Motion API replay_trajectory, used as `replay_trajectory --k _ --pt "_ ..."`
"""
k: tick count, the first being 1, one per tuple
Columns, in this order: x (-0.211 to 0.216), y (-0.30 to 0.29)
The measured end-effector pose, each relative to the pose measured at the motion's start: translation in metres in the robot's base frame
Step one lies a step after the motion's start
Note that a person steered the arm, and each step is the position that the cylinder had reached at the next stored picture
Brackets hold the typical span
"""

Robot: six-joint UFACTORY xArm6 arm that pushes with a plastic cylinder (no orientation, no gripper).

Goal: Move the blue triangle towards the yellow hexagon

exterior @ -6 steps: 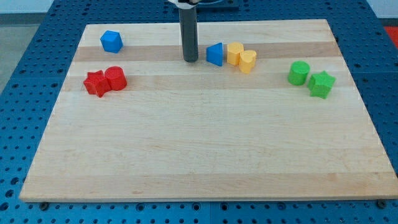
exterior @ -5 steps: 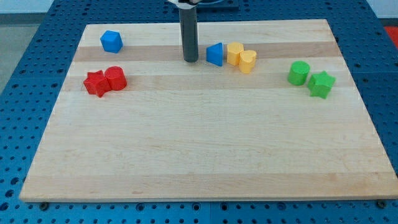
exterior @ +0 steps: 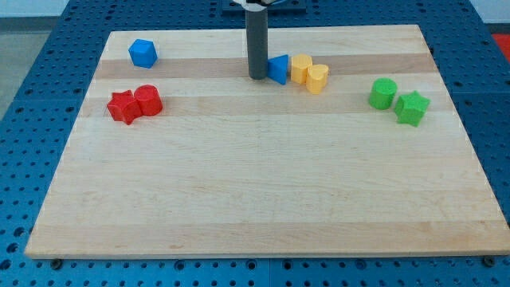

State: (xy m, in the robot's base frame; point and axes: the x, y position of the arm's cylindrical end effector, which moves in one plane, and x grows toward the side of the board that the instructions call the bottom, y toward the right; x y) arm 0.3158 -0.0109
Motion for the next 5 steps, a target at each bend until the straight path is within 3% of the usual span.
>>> replay_trajectory --k 5 --pt "0.0001 0.0074"
